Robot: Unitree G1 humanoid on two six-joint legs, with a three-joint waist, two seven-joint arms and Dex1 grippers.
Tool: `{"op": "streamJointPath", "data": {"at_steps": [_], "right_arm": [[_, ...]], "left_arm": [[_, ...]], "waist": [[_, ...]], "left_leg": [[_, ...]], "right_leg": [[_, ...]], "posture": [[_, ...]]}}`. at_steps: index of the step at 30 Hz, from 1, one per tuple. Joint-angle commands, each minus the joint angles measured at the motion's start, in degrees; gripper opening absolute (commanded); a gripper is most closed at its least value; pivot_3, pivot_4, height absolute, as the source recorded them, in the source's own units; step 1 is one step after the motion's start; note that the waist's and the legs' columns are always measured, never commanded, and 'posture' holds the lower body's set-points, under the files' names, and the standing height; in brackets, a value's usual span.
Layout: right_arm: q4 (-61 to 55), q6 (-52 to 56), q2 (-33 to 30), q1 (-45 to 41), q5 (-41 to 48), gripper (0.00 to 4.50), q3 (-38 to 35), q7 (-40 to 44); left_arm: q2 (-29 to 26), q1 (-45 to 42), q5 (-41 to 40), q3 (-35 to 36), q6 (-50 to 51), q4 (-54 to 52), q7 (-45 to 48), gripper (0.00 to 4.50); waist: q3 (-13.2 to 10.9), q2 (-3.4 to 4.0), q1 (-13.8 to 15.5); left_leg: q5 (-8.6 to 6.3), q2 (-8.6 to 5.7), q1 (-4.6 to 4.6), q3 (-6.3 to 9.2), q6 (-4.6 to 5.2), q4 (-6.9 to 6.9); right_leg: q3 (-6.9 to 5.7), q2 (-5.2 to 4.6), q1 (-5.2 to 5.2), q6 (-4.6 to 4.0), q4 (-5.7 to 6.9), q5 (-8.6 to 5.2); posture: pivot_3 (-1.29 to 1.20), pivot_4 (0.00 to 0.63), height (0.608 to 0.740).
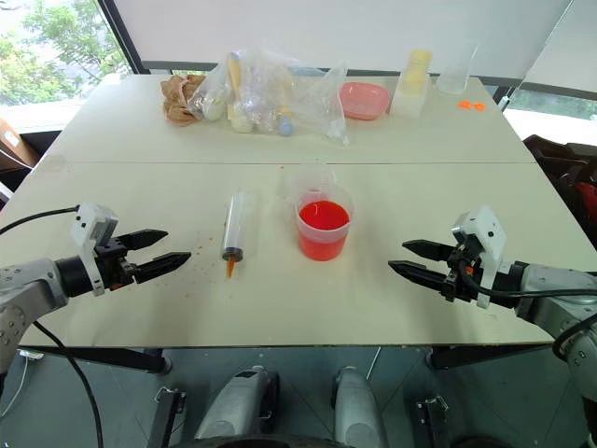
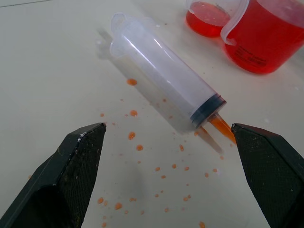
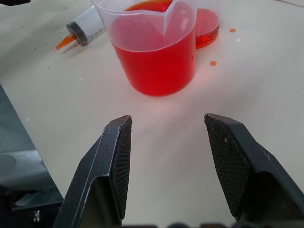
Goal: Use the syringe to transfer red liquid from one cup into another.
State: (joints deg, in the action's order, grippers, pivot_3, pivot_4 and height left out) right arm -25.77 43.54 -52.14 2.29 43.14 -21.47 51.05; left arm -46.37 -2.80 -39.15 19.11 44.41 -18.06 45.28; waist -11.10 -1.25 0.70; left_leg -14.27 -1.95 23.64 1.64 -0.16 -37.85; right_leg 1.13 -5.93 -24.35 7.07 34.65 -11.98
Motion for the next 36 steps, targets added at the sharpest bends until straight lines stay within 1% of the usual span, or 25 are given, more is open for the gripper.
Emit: {"op": "streamJointPath", "data": {"at_steps": [1,8,12,16,18,19,21,23,25,27,29,31,33,36], "right_arm": [[-0.64,-0.71,0.21,-0.46,0.2,2.53,-1.07,-0.33],[-0.73,-0.55,0.22,-0.22,0.51,2.53,-1.45,-0.64],[-0.42,-0.58,0.39,-0.59,0.43,2.53,-1.26,-1.11],[-0.2,-0.78,0.75,-0.86,0.05,2.53,-0.6,-1.72],[-0.23,-0.72,0.71,-1.05,0.08,2.53,-0.71,-1.83],[-0.19,-0.8,0.62,-1.13,-0.1,2.53,-0.74,-1.85],[-0.31,-0.79,0.58,-1.03,-0.03,2.53,-1.23,-1.87],[-0.37,-0.75,0.6,-0.97,0.07,2.53,-1.44,-1.88],[-0.84,-0.42,1.17,-2.16,1.66,2.53,-2.49,-2.49],[-1.05,-0.22,1.42,-2.69,2.4,2.53,-2.94,-2.81],[-3.47,0.63,0.25,-8.46,7.06,2.53,-3.83,-2.94],[-5.04,0.77,-0.8,-13.14,8.52,2.53,-2.42,-2.35],[-5.86,0.01,-2.04,-16.71,7.95,2.53,0.23,-0.37],[-5.65,-2.53,-3.73,-21.89,5.92,2.53,4.43,3.14]], "left_arm": [[0.99,0.72,-0.1,1.83,-1.04,-1.51,-1.44,4.44],[1.24,1.02,0.1,0.77,-0.73,-3.24,-2.59,4.44],[0.96,-0.08,4.35,-0.75,-3.14,-1.74,-4.66,4.44],[1.94,-1.74,2.47,1.14,-1.0,-1.06,-5.7,4.44],[1.35,-1.99,2.57,0.45,0.16,-2.05,-5.93,4.44],[1.09,-2.2,3.32,-0.16,0.06,-2.49,-6.28,4.44],[0.46,-3.23,8.39,-2.64,-2.15,-3.84,-9.23,4.44],[0.36,-3.66,10.49,-3.6,-3.08,-4.33,-10.51,4.44],[-2.54,-9.54,6.66,-6.11,7.2,-3.2,-9.12,4.44],[-3.87,-12.58,4.89,-7.31,12.49,-2.67,-8.59,4.44],[-2.73,-34.34,4.25,-14.23,33.28,8.15,-10.19,4.44],[0.36,-50.14,5.46,-18.31,45.24,19.23,-11.74,4.44],[3.16,-59.7,6.26,-21.78,47.72,30.85,-12.86,4.44],[8.4,-70.0,9.51,-26.15,48.09,46.37,-14.41,4.44]], "waist": [[0.0,0.0,0.0],[0.0,0.0,0.01],[0.0,0.0,0.05],[0.01,0.0,0.05],[0.01,0.0,0.04],[0.01,0.0,0.01],[0.01,0.0,0.03],[0.01,0.0,0.04],[-0.02,-0.05,0.26],[-0.01,-0.05,0.15],[-0.05,-0.01,0.24],[-0.09,-0.04,0.18],[-0.03,-0.03,-0.19],[-0.01,-0.03,-1.15]], "left_leg": [[0.0,0.0,0.0,0.0,0.0,0.01],[0.0,0.01,0.0,0.0,0.0,0.23],[0.01,0.0,-0.01,-0.02,0.0,0.49],[0.01,-0.01,-0.01,-0.02,0.0,0.61],[0.01,-0.01,-0.01,-0.02,0.0,0.62],[0.01,-0.01,-0.01,-0.03,0.0,0.62],[0.01,-0.01,-0.02,-0.03,0.01,0.62],[0.01,-0.02,-0.02,-0.03,0.01,0.62],[0.01,-0.03,-0.02,-0.04,0.01,0.62],[0.02,-0.04,0.05,0.06,0.01,0.53],[0.03,-0.12,0.01,0.09,0.03,0.44],[0.05,-0.17,0.13,0.18,0.05,0.21],[0.04,-0.22,0.32,0.27,0.06,-0.14],[-0.12,-0.25,-0.04,0.19,0.31,-0.08]], "right_leg": [[0.0,0.0,0.0,0.0,-0.02,0.0],[0.01,-0.06,0.0,-0.02,-0.24,0.02],[0.0,-0.02,-0.01,-0.03,-0.42,0.03],[-0.01,-0.01,-0.04,-0.03,-0.46,0.03],[-0.02,0.0,-0.04,-0.03,-0.47,0.04],[-0.02,0.0,-0.04,-0.03,-0.47,0.04],[-0.02,0.01,-0.04,-0.02,-0.47,0.04],[-0.01,0.02,-0.04,-0.02,-0.46,0.04],[-0.01,0.01,-0.03,-0.02,-0.47,0.04],[-0.12,0.05,-0.03,-0.01,-0.44,0.04],[-0.18,0.07,0.11,0.03,-0.37,0.03],[-0.29,0.16,0.13,0.14,-0.29,0.09],[-0.4,0.36,0.19,0.67,-0.28,0.37],[-0.19,0.31,0.36,0.79,-0.22,0.3]], "posture": [[0.0,0.15,0.737],[0.0,0.15,0.737],[0.0,0.15,0.737],[0.0,0.15,0.737],[0.0,0.15,0.737],[0.0,0.15,0.737],[0.0,0.15,0.737],[0.0,0.15,0.737],[0.0,0.15,0.737],[0.0,0.15,0.737],[0.0,0.15,0.737],[0.0,0.15,0.737],[0.0,0.15,0.737],[0.0,0.15,0.737]]}}
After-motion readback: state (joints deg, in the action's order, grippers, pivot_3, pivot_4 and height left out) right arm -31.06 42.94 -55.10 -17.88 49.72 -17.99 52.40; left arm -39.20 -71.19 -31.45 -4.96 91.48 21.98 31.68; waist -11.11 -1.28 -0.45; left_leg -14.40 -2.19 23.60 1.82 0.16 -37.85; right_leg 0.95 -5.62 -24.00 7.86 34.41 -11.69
